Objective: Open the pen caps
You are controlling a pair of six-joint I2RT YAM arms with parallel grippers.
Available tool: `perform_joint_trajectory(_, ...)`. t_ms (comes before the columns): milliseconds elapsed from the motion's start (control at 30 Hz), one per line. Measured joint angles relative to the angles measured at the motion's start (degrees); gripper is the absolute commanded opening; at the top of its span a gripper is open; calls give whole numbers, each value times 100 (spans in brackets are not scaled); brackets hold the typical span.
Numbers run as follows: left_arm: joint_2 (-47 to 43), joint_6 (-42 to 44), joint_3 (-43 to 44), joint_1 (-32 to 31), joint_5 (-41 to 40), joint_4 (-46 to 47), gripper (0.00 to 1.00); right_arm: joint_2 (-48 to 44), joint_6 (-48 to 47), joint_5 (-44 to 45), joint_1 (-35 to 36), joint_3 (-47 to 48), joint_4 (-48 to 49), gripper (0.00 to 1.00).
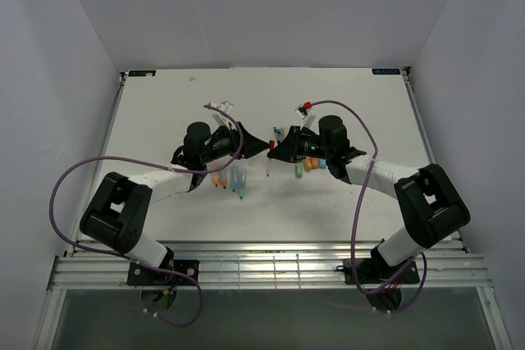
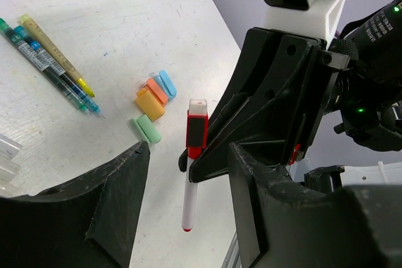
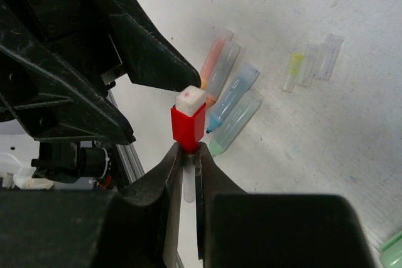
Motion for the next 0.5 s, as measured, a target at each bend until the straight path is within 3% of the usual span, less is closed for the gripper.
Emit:
perform_joint_trajectory(300, 59, 7, 175, -46, 79, -35, 60, 50, 17, -118, 162, 201, 11, 8)
perform_joint_trajectory(500, 103, -7, 216, -109, 146, -2, 45, 109, 42, -61, 201, 269, -2, 8)
